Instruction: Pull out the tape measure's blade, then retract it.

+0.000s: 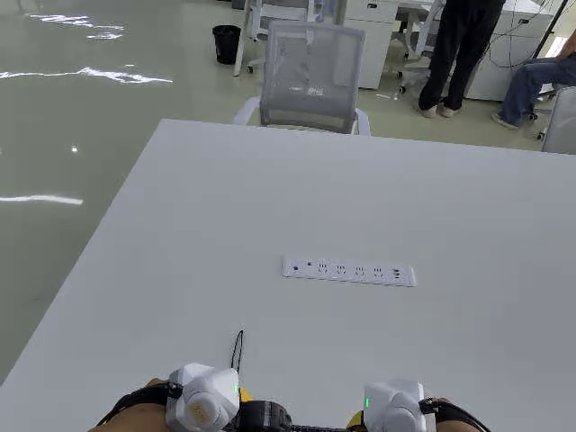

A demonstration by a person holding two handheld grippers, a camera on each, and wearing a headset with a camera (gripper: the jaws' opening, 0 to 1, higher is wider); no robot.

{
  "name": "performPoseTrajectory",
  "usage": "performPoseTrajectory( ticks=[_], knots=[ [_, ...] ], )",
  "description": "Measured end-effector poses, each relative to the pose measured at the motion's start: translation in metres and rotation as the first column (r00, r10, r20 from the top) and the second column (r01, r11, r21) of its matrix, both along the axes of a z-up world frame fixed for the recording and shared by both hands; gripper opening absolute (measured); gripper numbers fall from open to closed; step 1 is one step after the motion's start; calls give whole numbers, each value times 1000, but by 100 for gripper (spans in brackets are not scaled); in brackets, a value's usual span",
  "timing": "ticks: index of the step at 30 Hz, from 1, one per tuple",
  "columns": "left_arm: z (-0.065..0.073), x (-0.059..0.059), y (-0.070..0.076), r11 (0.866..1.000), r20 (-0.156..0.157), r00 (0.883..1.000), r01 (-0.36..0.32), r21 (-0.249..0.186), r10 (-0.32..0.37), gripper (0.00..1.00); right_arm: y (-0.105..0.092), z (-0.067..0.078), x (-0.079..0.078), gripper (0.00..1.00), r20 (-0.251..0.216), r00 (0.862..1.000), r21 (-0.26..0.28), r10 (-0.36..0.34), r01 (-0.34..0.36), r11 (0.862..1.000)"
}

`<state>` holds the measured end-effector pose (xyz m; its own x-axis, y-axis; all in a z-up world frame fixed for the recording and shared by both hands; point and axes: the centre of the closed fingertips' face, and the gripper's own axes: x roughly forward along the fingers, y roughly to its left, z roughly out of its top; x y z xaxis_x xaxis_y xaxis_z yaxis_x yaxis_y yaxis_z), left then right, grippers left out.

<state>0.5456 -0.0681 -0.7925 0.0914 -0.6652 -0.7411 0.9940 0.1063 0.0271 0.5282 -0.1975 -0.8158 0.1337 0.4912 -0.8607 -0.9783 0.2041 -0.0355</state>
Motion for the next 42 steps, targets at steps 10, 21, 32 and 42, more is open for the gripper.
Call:
performPoseTrajectory(
  ticks=[10, 21, 32, 42],
  knots=[
    [0, 0, -1, 1000, -3, 1000, 0, 0, 0, 29, -5, 2, -1, 10, -3, 1000, -3, -3, 3, 1000],
    [-1, 0, 0, 1000, -4, 1000, 0, -1, 0, 29, -10, 2, -1, 10, -5, 1000, -7, -8, 8, 1000],
    [-1, 0, 0, 1000, -3, 1000, -2, -1, 2, 29, -16, 1, -1, 11, -4, 1000, -15, -9, 9, 1000],
    [-1, -1, -1, 1000, -6, 1000, -3, -1, 3, 29, -23, 1, -2, 11, -12, 1000, -17, -16, 16, 1000]
  ],
)
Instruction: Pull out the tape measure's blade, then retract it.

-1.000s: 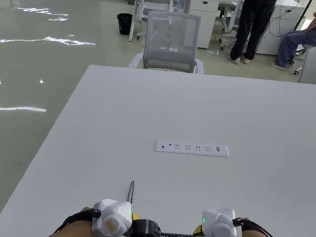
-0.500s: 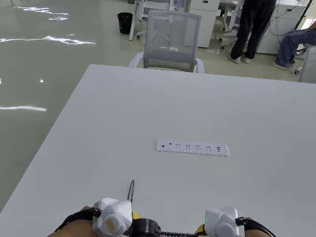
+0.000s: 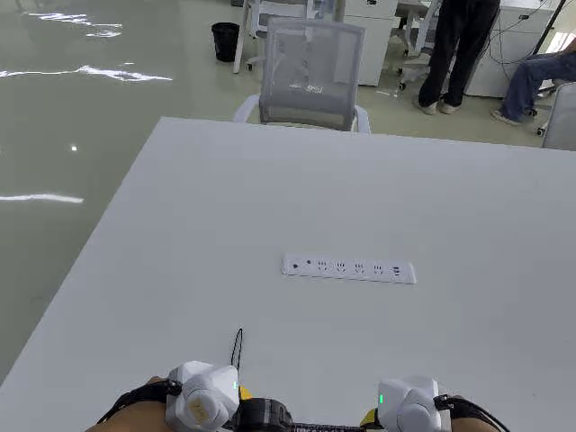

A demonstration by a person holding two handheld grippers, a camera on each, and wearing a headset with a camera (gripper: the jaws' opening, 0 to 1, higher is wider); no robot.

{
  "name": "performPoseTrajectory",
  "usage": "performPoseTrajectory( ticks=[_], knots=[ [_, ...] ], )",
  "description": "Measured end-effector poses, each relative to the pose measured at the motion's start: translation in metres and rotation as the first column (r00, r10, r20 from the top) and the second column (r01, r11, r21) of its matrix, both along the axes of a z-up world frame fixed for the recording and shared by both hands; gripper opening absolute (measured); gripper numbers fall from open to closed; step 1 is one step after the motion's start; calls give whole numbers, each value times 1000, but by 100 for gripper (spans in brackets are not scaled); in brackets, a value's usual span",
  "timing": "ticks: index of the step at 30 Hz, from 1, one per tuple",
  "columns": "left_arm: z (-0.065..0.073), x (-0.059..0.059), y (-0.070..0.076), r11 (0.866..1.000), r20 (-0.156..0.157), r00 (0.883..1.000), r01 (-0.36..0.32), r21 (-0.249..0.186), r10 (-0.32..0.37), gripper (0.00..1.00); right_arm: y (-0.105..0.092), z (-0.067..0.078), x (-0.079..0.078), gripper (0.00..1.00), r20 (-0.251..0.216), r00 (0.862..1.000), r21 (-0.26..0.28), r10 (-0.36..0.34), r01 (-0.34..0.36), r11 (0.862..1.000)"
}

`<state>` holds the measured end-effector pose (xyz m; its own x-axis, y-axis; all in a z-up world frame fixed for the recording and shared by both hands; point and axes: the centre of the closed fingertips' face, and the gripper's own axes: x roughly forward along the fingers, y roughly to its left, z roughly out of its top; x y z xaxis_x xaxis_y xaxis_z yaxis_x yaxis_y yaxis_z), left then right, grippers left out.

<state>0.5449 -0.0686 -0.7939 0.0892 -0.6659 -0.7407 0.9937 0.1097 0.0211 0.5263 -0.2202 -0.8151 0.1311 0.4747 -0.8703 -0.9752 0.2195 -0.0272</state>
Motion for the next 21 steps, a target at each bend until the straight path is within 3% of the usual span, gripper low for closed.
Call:
performPoseTrajectory(
  ticks=[21],
  knots=[
    [1, 0, 0, 1000, -3, 1000, -2, -2, 2, 29, -11, 0, 1, 11, 0, 1000, -13, -12, 12, 1000]
  ],
)
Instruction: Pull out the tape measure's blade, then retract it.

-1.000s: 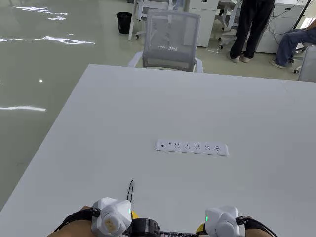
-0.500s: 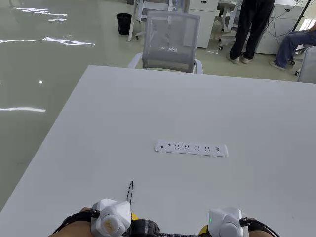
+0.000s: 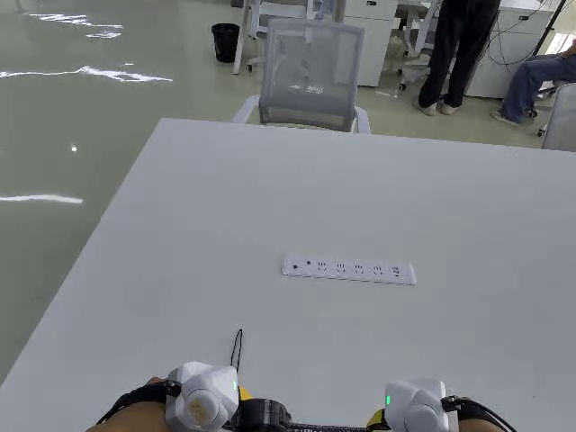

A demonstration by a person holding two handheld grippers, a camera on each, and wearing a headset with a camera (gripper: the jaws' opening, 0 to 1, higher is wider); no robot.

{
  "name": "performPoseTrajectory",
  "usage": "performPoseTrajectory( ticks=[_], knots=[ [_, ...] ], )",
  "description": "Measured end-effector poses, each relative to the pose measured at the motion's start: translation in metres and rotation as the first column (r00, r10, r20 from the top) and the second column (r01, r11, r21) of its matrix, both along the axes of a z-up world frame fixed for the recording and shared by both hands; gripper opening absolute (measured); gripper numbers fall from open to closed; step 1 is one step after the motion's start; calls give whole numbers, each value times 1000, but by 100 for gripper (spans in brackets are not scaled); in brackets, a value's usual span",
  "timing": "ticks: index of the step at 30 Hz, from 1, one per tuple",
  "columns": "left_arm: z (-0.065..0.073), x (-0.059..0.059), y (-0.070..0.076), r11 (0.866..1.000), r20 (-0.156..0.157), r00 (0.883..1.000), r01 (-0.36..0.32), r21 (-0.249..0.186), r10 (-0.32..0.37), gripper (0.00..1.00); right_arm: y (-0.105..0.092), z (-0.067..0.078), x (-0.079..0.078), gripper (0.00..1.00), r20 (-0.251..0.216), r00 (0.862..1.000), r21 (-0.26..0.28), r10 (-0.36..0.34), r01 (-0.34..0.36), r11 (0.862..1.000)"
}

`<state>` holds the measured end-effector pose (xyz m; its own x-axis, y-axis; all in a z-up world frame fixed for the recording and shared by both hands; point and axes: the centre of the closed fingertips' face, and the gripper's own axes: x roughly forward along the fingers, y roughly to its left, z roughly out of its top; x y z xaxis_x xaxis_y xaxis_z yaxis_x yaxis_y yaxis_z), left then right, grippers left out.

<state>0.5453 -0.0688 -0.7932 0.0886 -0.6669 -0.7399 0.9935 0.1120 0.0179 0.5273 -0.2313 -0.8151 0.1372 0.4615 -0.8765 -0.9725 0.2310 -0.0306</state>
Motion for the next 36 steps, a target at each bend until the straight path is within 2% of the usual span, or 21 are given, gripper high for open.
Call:
performPoseTrajectory(
  ticks=[36],
  knots=[
    [0, 0, 0, 1000, -4, 1000, 0, -4, 0, 29, -21, 3, -3, 11, -7, 1000, -10, -19, 19, 1000]
  ],
)
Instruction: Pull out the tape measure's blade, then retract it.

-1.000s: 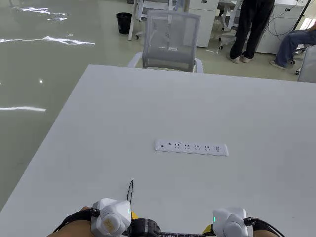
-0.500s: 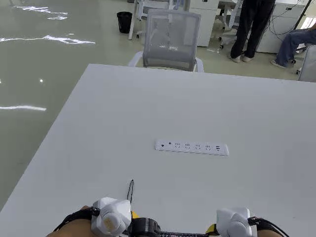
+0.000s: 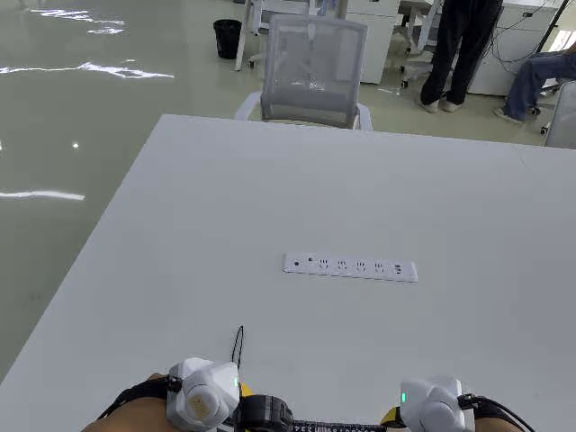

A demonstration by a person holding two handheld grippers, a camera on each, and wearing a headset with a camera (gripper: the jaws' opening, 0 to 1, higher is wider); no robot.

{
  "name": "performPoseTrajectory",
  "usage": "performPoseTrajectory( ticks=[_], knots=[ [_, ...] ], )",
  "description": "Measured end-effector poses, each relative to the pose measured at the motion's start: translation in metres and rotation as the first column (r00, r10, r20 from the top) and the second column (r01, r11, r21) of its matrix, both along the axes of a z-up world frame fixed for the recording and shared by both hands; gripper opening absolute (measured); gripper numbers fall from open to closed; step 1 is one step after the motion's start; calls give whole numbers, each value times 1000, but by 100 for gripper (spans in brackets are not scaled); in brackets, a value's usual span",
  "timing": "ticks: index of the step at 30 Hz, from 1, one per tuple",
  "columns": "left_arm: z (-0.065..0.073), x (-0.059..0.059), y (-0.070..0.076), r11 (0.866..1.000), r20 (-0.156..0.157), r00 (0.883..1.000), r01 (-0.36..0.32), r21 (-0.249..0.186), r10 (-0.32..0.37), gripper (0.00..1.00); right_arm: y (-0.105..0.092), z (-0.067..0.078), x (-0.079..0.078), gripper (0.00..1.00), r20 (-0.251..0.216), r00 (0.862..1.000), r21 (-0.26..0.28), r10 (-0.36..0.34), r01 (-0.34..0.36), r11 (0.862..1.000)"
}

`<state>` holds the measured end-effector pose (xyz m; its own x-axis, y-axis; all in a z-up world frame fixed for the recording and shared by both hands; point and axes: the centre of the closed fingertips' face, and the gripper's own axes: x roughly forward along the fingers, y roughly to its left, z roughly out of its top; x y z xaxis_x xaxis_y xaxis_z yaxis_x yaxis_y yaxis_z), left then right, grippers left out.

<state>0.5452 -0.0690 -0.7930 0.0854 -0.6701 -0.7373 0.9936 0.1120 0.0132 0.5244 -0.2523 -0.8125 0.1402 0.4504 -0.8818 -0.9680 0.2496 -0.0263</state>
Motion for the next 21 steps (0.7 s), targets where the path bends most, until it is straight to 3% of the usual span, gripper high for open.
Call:
performPoseTrajectory(
  ticks=[21],
  knots=[
    [0, 0, 0, 1000, -2, 1000, -2, -5, 2, 29, -13, -1, 1, 11, 1, 1000, -17, -3, 3, 1000]
  ],
)
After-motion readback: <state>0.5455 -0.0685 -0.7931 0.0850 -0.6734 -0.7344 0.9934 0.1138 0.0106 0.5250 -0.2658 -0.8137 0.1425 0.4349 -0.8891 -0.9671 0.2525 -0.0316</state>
